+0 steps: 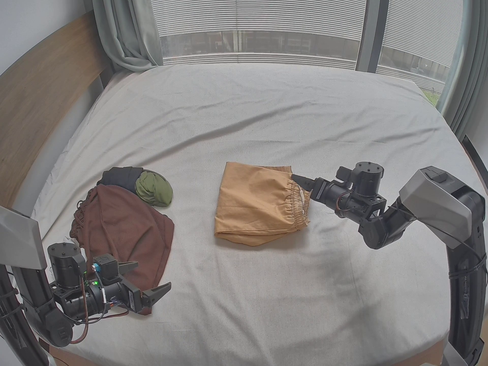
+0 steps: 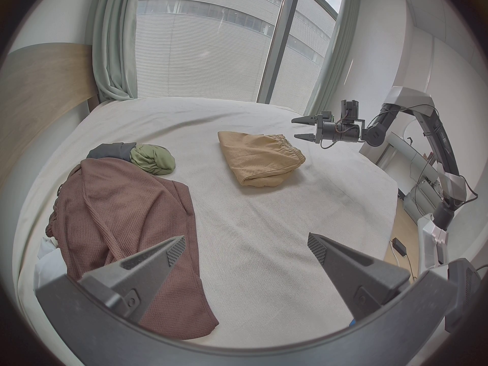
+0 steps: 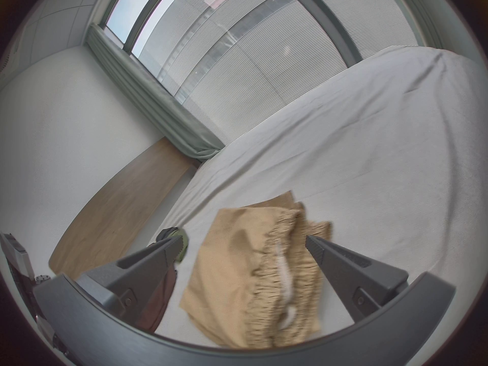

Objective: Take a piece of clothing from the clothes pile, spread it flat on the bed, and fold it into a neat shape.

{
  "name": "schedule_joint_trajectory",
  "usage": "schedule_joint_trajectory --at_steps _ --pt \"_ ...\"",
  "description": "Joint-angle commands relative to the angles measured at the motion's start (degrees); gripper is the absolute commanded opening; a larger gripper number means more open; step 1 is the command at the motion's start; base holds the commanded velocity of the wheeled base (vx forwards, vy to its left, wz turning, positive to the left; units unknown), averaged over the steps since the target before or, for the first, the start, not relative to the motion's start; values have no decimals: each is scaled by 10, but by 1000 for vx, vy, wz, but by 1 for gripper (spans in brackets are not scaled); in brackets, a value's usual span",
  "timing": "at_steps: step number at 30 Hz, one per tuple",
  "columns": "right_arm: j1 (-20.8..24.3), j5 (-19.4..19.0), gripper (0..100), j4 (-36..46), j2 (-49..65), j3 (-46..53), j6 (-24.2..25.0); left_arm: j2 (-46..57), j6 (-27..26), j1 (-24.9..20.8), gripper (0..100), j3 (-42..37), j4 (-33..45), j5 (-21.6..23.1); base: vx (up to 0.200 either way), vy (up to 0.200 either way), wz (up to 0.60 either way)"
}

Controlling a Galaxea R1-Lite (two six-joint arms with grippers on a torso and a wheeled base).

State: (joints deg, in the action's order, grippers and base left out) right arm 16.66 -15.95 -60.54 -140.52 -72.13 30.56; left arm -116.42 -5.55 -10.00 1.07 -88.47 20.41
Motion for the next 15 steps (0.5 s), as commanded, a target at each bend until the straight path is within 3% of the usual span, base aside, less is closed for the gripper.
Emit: schedule_joint_trajectory --at_steps 1,15 --pt "29 -1 100 0 9 -1 0 -1 0 2 100 1 0 0 0 0 0" --pt "41 11 100 3 -86 -35 -16 0 0 2 100 1 0 0 0 0 0"
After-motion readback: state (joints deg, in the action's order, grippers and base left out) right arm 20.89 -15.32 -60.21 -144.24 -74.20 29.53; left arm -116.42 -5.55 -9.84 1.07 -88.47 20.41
